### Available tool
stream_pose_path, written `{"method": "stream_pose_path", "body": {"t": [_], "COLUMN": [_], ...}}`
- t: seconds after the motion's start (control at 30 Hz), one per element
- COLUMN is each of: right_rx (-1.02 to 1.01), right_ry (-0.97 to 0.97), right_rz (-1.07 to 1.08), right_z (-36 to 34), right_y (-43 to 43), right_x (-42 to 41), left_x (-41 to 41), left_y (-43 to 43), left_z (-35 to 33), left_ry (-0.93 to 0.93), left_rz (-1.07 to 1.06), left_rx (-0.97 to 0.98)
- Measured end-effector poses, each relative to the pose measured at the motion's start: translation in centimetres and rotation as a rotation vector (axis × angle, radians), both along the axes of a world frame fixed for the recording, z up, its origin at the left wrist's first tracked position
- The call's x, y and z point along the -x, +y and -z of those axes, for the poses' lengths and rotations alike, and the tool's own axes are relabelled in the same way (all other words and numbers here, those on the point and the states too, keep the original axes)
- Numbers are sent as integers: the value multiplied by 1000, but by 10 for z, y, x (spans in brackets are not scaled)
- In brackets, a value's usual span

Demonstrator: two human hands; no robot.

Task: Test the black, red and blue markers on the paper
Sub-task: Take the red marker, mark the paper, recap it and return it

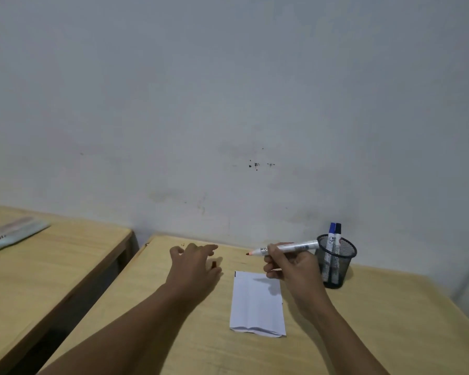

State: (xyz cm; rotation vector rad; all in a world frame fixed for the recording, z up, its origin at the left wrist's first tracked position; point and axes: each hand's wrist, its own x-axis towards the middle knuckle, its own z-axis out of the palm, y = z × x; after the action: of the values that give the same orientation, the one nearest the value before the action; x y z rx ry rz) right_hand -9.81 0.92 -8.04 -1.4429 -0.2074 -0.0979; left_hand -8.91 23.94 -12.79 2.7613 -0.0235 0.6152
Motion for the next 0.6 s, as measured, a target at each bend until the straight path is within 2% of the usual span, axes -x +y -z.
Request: {"method": "stream_pose_path", "body": {"t": [0.1, 0.17, 0.2, 0.27, 0.3, 0.33, 0.43, 0.6], "right_rx": [18, 42, 106, 223, 258, 303, 453, 522], "right_ry": [3, 25, 25, 124, 127, 134, 87, 38], "right_rz": [11, -9, -32, -73, -66, -64, -58, 4], "right_z": [-4, -3, -7, 57, 54, 57, 57, 60], "right_y": [7, 12, 15, 33, 36, 36, 40, 40], "right_x": [-9, -4, -6, -44, -48, -49, -54, -55], "left_x": [11, 40, 52, 33, 38, 42, 45, 46], "left_y": [-5, -17, -22, -23, -24, -24, -24, -17], "left_z": [-17, -24, -34, 20, 18, 17, 11, 12], "left_ry": [-236, -192, -113, 213, 270, 306, 266, 325], "left_rz": [86, 208, 243, 293, 299, 300, 347, 353], "left_rx": [-16, 2, -40, -94, -124, -153, -248, -196]}}
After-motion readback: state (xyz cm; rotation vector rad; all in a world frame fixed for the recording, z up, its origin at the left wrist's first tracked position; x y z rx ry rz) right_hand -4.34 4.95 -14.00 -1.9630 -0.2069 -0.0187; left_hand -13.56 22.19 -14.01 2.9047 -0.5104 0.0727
